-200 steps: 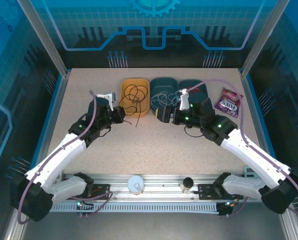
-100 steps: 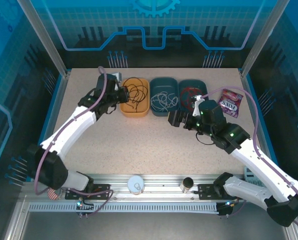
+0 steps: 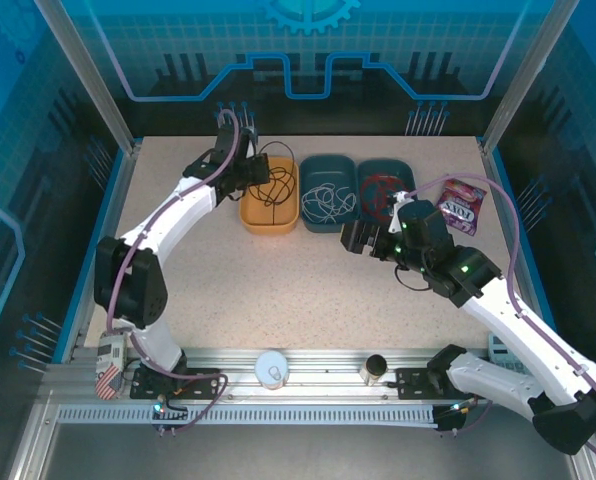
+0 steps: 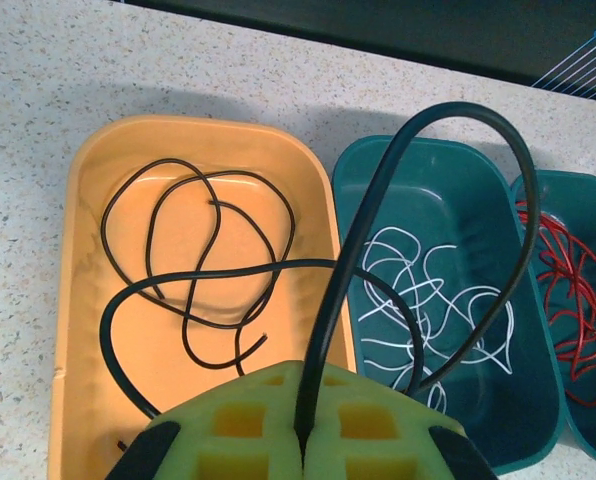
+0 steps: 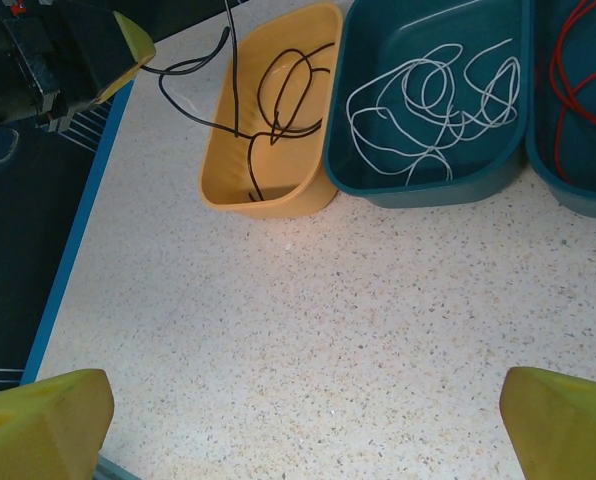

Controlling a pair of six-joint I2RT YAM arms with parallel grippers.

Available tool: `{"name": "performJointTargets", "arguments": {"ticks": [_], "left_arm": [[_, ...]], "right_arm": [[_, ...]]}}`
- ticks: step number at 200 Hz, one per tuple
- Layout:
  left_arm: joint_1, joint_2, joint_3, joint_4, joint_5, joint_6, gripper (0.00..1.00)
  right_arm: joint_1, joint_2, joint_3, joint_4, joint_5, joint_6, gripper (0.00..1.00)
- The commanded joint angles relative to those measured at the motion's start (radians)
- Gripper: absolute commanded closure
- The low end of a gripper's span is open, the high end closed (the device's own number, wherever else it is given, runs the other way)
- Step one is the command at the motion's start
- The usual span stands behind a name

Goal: Untangle the cables
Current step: Place the cable into the container.

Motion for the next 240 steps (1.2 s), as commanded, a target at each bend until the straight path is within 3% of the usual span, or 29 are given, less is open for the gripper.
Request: {"name": "performJointTargets", "arguments": {"ticks": [1, 72, 132, 240], "left_arm": [[0.014, 0.035, 0.047, -0.034, 0.025, 0.017, 1.0], [0.025, 0.117, 0.083, -0.08, 0.005, 0.056, 1.0], [0.025, 0.192, 0.107, -0.073, 0.071, 0.052, 1.0], [0.032, 0.341, 0.186, -0.115, 0.08, 0.073, 1.0]], "right_arm": [[-0.017, -0.017, -0.007, -0.017, 0.016, 0.008, 0.0], [-0.025, -0.041, -0.016, -0.034, 0.026, 0.019, 0.0], [-0.029, -0.055, -0.021, -0.037, 0.027, 0.024, 0.0], [-0.033, -0.01, -0.004, -0.023, 0.007, 0.032, 0.0]]}}
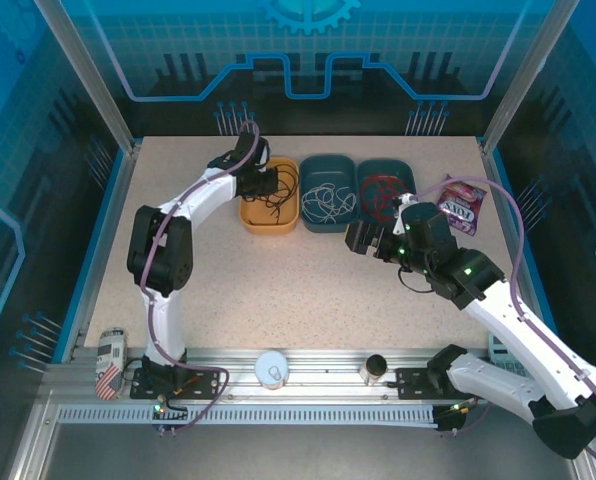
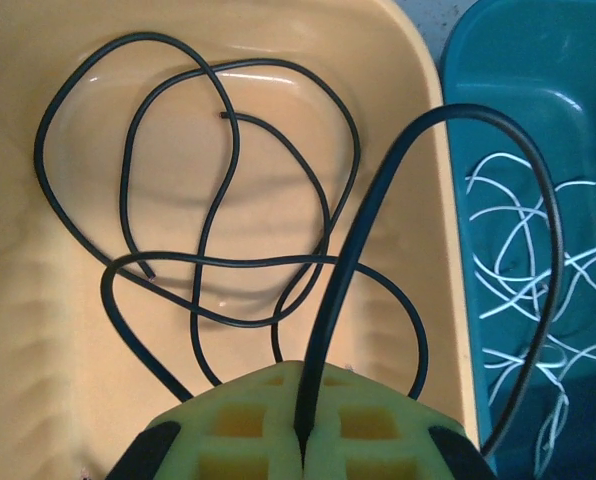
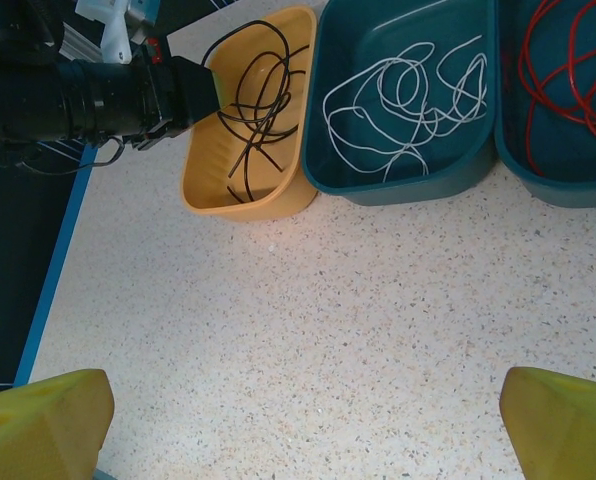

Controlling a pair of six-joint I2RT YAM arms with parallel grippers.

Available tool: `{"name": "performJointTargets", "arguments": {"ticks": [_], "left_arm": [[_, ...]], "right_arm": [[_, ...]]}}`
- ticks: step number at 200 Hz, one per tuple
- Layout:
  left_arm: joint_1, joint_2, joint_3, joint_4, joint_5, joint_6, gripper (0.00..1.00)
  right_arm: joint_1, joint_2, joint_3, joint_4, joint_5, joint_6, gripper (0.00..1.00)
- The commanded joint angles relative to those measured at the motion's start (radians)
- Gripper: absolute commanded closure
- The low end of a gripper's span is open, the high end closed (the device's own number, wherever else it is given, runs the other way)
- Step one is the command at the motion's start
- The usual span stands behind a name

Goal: Untangle the cables
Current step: Place the cable into the container.

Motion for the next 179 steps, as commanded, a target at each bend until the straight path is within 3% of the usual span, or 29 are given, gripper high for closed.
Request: {"name": "performJointTargets", "arguments": {"ticks": [1, 76, 132, 179], "left_arm": [[0.012, 0.043, 0.048, -0.046, 0.019, 0.024, 1.0], [0.047, 0.137, 0.133, -0.123, -0.099, 0.001, 1.0], [0.055, 0.181, 0.165, -0.125, -0.11, -0.015, 0.98], [0.054, 0.138, 0.161, -0.118, -0.083, -0.024, 0.74]], "right_arm": [[-0.015, 0.009, 0.011, -0.005, -0.001, 0.017, 0.0], [-0.018, 0.025, 0.015, -0.005, -0.005, 0.017, 0.0], [-0.024, 0.042, 0.016, 0.002, -0.014, 0.015, 0.0], [-0.028, 0.042, 0.016, 0.003, -0.012, 0.013, 0.0]]}}
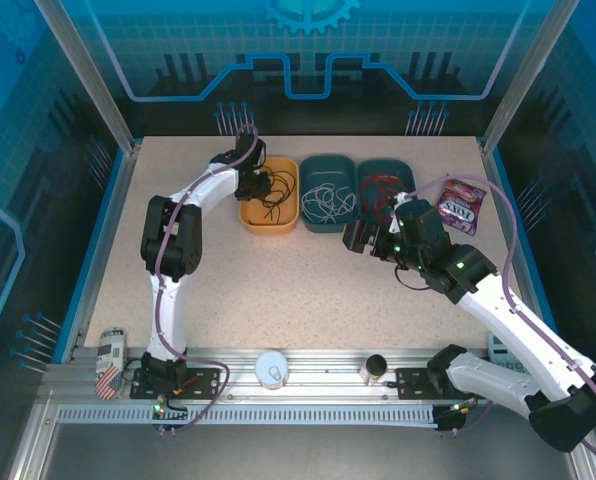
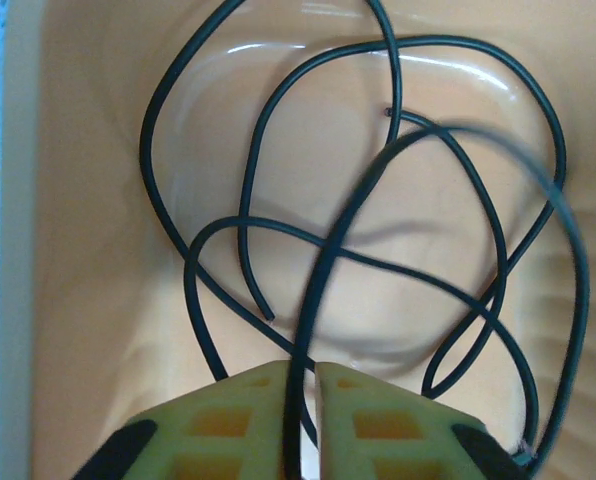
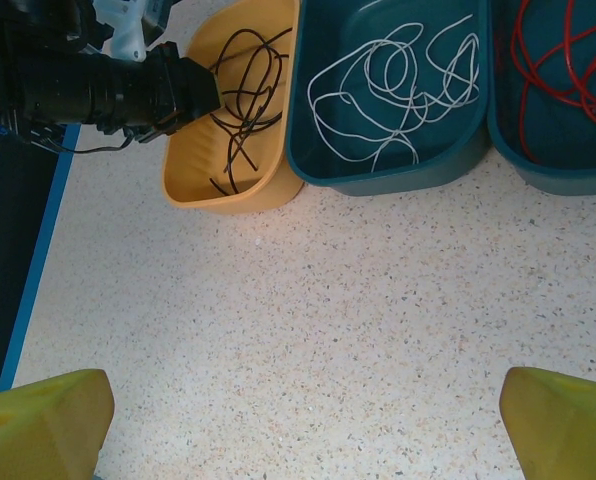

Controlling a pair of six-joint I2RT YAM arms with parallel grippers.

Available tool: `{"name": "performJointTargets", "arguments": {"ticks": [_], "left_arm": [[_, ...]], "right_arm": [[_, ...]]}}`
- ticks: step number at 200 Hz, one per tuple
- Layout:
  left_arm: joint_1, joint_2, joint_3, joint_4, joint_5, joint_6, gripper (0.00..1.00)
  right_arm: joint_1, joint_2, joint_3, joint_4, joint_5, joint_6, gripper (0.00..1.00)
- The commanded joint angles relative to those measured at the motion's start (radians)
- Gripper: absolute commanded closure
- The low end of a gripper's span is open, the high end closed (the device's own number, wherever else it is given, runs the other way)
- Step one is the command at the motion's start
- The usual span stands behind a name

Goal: Untangle the cables
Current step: Place the cable into the container, then reset both arms

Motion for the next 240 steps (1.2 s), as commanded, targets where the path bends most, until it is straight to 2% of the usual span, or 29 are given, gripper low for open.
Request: {"name": "performJointTargets", "arguments": {"ticks": [1, 35, 93, 115, 135, 166, 206, 240], "left_arm": [[0.005, -0.027, 0.025, -0.017, 0.007, -0.021, 0.73], [0.005, -0.112, -0.014, 0.002, 0.033, -0.022, 0.55], [0.005, -0.32, -0.133, 0.066, 0.053, -0.019, 0.33], [0.005, -0.397, -0.187, 0.067, 0.044, -0.012, 0.19], [0.005, -0.5, -0.291, 0.118, 0.026, -0.014, 0.01], [0.005, -0.675, -0.478, 0.201, -0.031, -0.022, 0.01], [0.005, -0.923, -0.757, 0.313, -0.167, -0.03, 0.01], [0.005, -1.13, -1.001, 0.454, -0.282, 0.001, 0.01]], "right_arm": [[-0.019, -0.001, 0.016, -0.001, -0.005, 0.009, 0.0], [-0.022, -0.005, 0.014, -0.006, -0.001, 0.005, 0.0], [-0.036, -0.037, -0.005, -0.015, 0.029, -0.008, 0.0], [-0.042, -0.046, -0.012, -0.036, 0.065, -0.024, 0.0], [-0.049, -0.057, -0.026, -0.049, 0.122, -0.063, 0.0], [-0.071, -0.088, -0.072, -0.051, 0.233, -0.128, 0.0], [-0.102, -0.153, -0.155, -0.014, 0.345, -0.236, 0.0], [-0.114, -0.23, -0.25, 0.094, 0.427, -0.347, 0.0]]}}
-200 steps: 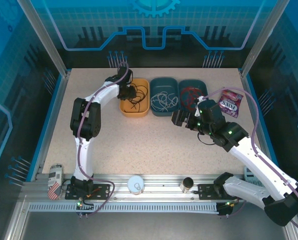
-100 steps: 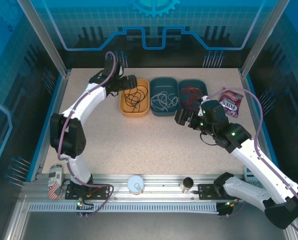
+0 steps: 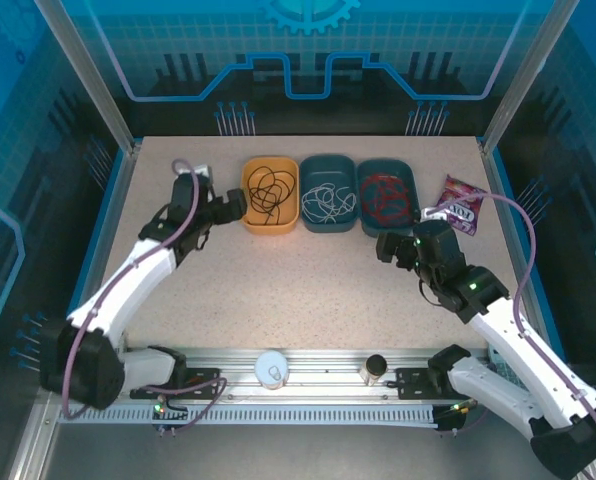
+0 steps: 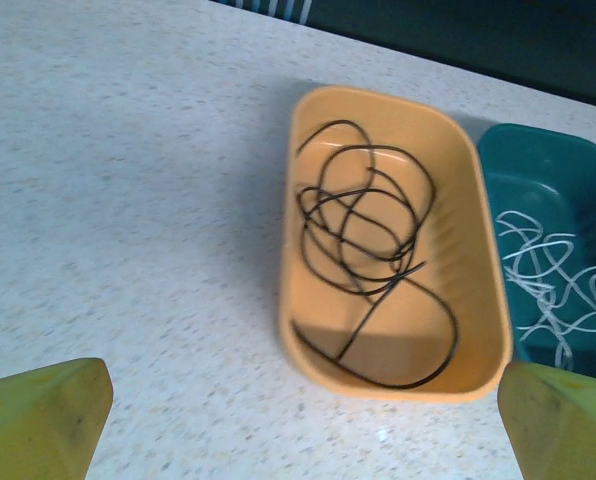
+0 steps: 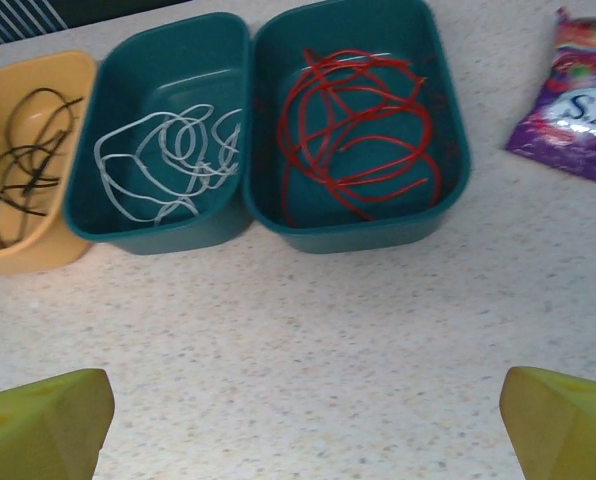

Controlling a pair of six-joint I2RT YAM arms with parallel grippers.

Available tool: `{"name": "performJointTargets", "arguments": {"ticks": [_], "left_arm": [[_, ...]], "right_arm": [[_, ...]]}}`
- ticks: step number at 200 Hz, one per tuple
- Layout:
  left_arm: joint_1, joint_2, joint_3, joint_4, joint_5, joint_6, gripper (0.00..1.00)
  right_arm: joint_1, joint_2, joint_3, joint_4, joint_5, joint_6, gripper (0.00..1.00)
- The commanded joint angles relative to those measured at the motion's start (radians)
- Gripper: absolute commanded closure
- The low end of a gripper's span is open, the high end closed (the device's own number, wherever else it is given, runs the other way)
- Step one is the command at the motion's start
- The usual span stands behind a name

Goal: Untangle the cables
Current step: Reset both arms

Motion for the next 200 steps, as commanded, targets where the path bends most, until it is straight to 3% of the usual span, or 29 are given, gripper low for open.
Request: {"name": "performJointTargets", "arguments": {"ticks": [1, 44, 105, 131, 170, 200], "left_arm": [[0.005, -0.124, -0.132, 0.142, -0.126, 0.025, 0.01], [0.006, -0.283, -0.378, 0.308, -0.273, 0.094, 0.01], [0.031, -0.26, -0.49, 0.424, -0.306, 0.115, 0.01], [0.068, -0.247, -0.552, 0.545, -0.263, 0.156, 0.01], [0.115, -0.239, -0.703, 0.899, -0.116, 0.265, 0.01], [0.16, -0.13, -0.76, 1.155, -0.02, 0.317, 0.01]], "right_arm": [[-0.019, -0.058, -0.064, 0.1, 0.108, -0.115, 0.0], [-0.035, -0.147, -0.211, 0.294, 0.204, -0.228, 0.0], [-0.06, -0.136, -0.297, 0.472, 0.171, -0.397, 0.0], [-0.065, -0.122, -0.323, 0.535, 0.172, -0.457, 0.0], [-0.08, -0.119, -0.372, 0.64, 0.151, -0.519, 0.0], [-0.103, -0.119, -0.395, 0.689, 0.131, -0.539, 0.0]]}}
